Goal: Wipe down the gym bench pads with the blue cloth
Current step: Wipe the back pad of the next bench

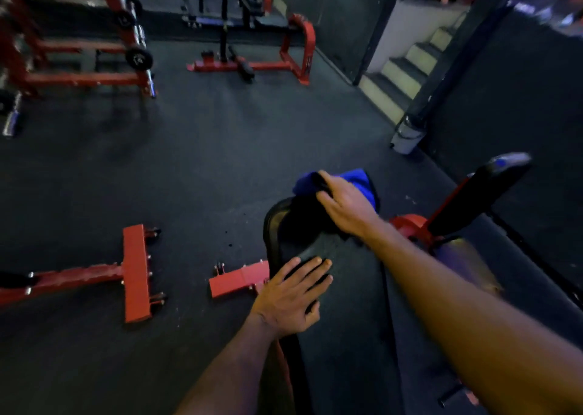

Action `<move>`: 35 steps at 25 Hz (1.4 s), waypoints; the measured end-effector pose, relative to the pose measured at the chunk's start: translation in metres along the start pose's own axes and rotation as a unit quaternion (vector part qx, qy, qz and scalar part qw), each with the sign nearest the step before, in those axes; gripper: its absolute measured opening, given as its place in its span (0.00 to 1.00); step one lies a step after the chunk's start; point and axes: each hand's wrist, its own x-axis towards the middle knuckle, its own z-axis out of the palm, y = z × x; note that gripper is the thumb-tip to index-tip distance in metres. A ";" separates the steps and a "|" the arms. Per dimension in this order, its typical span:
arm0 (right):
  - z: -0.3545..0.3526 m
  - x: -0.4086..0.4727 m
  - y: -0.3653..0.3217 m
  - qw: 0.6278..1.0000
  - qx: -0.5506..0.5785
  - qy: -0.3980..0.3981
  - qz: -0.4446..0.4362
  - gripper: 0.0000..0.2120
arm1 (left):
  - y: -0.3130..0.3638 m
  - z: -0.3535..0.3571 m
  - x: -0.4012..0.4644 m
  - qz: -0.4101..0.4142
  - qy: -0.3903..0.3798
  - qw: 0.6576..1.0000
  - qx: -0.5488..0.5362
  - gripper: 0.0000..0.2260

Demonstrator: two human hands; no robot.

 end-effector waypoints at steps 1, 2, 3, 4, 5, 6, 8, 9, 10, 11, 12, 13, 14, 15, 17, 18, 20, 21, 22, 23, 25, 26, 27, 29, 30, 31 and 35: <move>-0.003 -0.016 -0.002 0.995 0.076 0.043 0.048 0.21 | 0.003 -0.005 0.002 -0.008 -0.023 1.000 0.003 0.28; -0.009 -0.036 -0.003 0.978 0.152 0.102 0.102 0.17 | 0.006 -0.013 0.003 -0.012 -0.041 0.999 0.007 0.28; -0.015 -0.058 -0.005 0.947 0.223 0.169 0.155 0.14 | 0.007 -0.019 0.001 -0.017 -0.057 0.998 0.014 0.29; -0.018 -0.081 -0.008 0.908 0.284 0.228 0.208 0.12 | 0.008 -0.025 -0.002 -0.015 -0.076 0.997 0.018 0.30; -0.021 -0.104 -0.012 0.868 0.328 0.277 0.251 0.10 | 0.007 -0.032 -0.004 -0.006 -0.092 0.996 0.018 0.31; -0.023 -0.126 -0.016 0.836 0.350 0.310 0.287 0.09 | 0.004 -0.037 -0.006 0.009 -0.097 0.995 0.008 0.31; -0.019 -0.164 -0.021 0.792 0.376 0.342 0.337 0.09 | -0.005 -0.049 -0.013 0.027 -0.076 0.996 -0.037 0.28; -0.012 -0.178 -0.019 0.772 0.389 0.350 0.361 0.09 | -0.011 -0.057 -0.018 0.025 -0.062 0.996 -0.059 0.25; -0.004 -0.190 -0.017 0.750 0.400 0.357 0.387 0.09 | -0.019 -0.066 -0.021 0.024 -0.041 0.996 -0.072 0.22; 0.004 -0.197 -0.014 0.726 0.412 0.362 0.416 0.11 | -0.032 -0.073 -0.022 0.025 -0.015 0.997 -0.078 0.20; 0.012 -0.199 -0.009 0.700 0.426 0.364 0.443 0.13 | -0.046 -0.081 -0.019 0.025 0.008 0.996 -0.081 0.18; 0.020 -0.196 -0.004 0.676 0.442 0.363 0.464 0.14 | -0.061 -0.089 -0.010 0.023 0.024 0.996 -0.081 0.17; 0.029 -0.193 0.005 0.659 0.453 0.366 0.476 0.13 | -0.076 -0.095 0.003 0.021 0.034 0.996 -0.075 0.16; 0.034 -0.186 0.009 0.647 0.464 0.368 0.480 0.12 | -0.089 -0.100 0.021 0.023 0.041 0.996 -0.070 0.16; 0.036 -0.168 0.011 0.627 0.482 0.375 0.483 0.14 | -0.109 -0.110 0.056 0.029 0.035 0.996 -0.074 0.15; 0.036 -0.158 0.015 0.619 0.489 0.385 0.480 0.16 | -0.118 -0.112 0.075 0.040 0.023 0.996 -0.082 0.16; 0.035 -0.140 0.016 0.587 0.504 0.422 0.473 0.13 | -0.134 -0.114 0.109 0.071 -0.028 0.992 -0.100 0.17; 0.033 -0.134 0.016 0.578 0.505 0.430 0.475 0.11 | -0.142 -0.115 0.123 0.085 -0.051 0.990 -0.099 0.18; 0.032 -0.130 0.016 0.577 0.508 0.427 0.476 0.10 | -0.149 -0.114 0.136 0.092 -0.068 0.989 -0.098 0.19; 0.030 -0.128 0.015 0.584 0.504 0.417 0.480 0.09 | -0.154 -0.112 0.147 0.092 -0.081 0.987 -0.101 0.20; 0.034 -0.131 0.015 0.606 0.490 0.394 0.487 0.10 | -0.158 -0.104 0.163 0.097 -0.103 0.983 -0.117 0.24; 0.038 -0.136 0.014 0.620 0.480 0.381 0.490 0.11 | -0.158 -0.100 0.168 0.114 -0.119 0.978 -0.125 0.25; 0.043 -0.142 0.013 0.635 0.465 0.370 0.494 0.11 | -0.159 -0.094 0.172 0.141 -0.142 0.971 -0.129 0.26; 0.052 -0.149 0.009 0.664 0.428 0.350 0.503 0.11 | -0.161 -0.082 0.183 0.191 -0.182 0.954 -0.142 0.26; 0.057 -0.152 0.005 0.666 0.411 0.352 0.513 0.11 | -0.162 -0.077 0.188 0.210 -0.198 0.944 -0.157 0.25; 0.060 -0.152 0.000 0.658 0.401 0.364 0.523 0.11 | -0.163 -0.073 0.193 0.234 -0.209 0.935 -0.168 0.24; 0.057 -0.141 -0.027 0.614 0.372 0.428 0.549 0.11 | -0.171 -0.061 0.197 0.276 -0.214 0.910 -0.224 0.22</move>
